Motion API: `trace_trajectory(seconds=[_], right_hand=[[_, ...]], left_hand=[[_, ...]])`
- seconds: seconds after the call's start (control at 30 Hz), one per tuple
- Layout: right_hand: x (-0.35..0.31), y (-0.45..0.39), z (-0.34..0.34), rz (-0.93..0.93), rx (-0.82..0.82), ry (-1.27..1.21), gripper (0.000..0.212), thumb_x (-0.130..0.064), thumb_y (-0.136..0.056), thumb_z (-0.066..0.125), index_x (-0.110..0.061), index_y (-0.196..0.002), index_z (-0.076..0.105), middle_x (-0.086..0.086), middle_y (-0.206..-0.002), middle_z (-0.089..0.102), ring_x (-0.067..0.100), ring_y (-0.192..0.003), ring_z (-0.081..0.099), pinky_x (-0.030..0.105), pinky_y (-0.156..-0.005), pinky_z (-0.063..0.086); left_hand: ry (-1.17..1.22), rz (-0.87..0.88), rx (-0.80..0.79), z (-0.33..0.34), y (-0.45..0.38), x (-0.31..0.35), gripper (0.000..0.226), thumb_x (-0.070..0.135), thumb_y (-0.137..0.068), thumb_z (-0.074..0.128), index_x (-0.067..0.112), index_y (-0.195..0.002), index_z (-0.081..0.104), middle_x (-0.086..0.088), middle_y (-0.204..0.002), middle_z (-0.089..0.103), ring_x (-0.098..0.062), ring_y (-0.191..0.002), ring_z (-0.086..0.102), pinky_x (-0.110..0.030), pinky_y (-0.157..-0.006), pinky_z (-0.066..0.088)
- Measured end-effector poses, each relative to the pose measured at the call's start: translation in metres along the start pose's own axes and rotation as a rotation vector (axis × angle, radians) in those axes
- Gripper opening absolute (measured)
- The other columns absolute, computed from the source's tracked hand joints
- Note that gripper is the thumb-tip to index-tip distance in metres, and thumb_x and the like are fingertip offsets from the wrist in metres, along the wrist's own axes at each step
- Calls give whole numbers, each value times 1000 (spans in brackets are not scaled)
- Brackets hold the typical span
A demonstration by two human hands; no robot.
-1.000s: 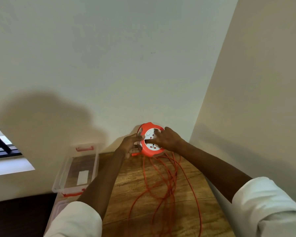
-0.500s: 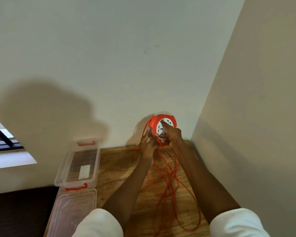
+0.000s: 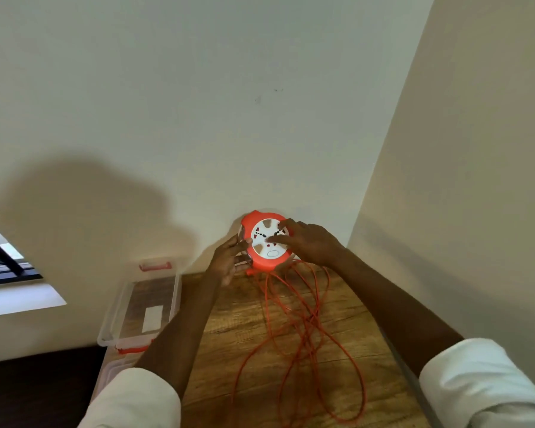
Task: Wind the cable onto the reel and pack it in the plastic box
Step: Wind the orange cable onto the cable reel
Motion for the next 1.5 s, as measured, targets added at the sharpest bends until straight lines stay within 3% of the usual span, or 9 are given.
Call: trace_trajectory(seconds=[0.23,0.4,0.67,0.87,1.03,1.13,1.2,1.37,1.5], right_hand=[[-21,-10,-6,-250,-84,238,67,-15,-96,60,-44,-152,37,13,-163,28,33,-129,52,40,-91,45],[-28,-12,-5,-294,-98,284,68,-25,-100,58,-48,-155,25,14,-160,32,32,-125,56,39,-89,46],[-32,-9,1,-340,-72,466,60,-40,-91,69,-44,-146,46,6,-112,71,20,-84,70,29,-67,53],[-15,-6,-1,62,39,205,62,-54,-84,69,-48,-142,49,3,-113,74,23,-85,72,27,-66,49],[0,8,16,863,136,-736,71,-63,-80,68,-33,-141,52,4,-138,62,30,-122,60,38,-100,47],[-11,13,39,1264,256,-1603,71,-52,-82,76,-9,-135,56,13,-126,68,30,-101,70,32,-77,57],[-18,15,48,1355,294,-1875,67,-48,-82,78,-4,-127,56,15,-108,73,24,-66,71,25,-49,51],[-7,20,50,1188,223,-1802,43,-44,-88,74,-8,-108,61,9,-77,78,12,-40,64,19,-42,44],[16,22,32,877,193,-1195,36,-39,-94,65,-13,-118,71,6,-100,78,17,-77,71,34,-68,56]], left_hand=[[-122,-37,-53,-8,3,11,42,19,-91,70,14,-132,61,-13,-111,67,-29,-88,64,-39,-77,56],[-224,-76,-83,-9,2,12,46,23,-90,73,15,-133,60,-13,-114,70,-33,-98,67,-44,-85,58],[-301,-85,-77,11,2,13,50,26,-85,78,16,-132,61,-14,-114,72,-35,-102,70,-45,-86,60],[-129,27,77,28,8,-3,52,29,-85,79,18,-134,64,-13,-116,72,-30,-94,71,-39,-80,61],[143,139,168,54,23,-31,45,22,-88,76,22,-132,65,-1,-106,77,-28,-99,74,-40,-80,63],[99,251,211,67,32,-39,49,25,-90,74,26,-136,60,-2,-125,67,-26,-112,67,-47,-95,57],[61,283,214,66,33,-39,48,23,-92,71,24,-138,59,-3,-126,66,-27,-115,66,-50,-98,55],[192,174,137,61,30,-32,48,15,-90,72,16,-137,61,-10,-122,71,-33,-112,69,-53,-95,56],[112,102,172,38,20,-10,46,20,-91,72,12,-135,61,-14,-119,71,-36,-106,69,-43,-78,61]])
Point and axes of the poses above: each hand's wrist, its own y-axis away from the middle knuckle, its own z-axis out of the palm, x = y × z, the point moved 6 cm from there along -y, towards the middle knuckle
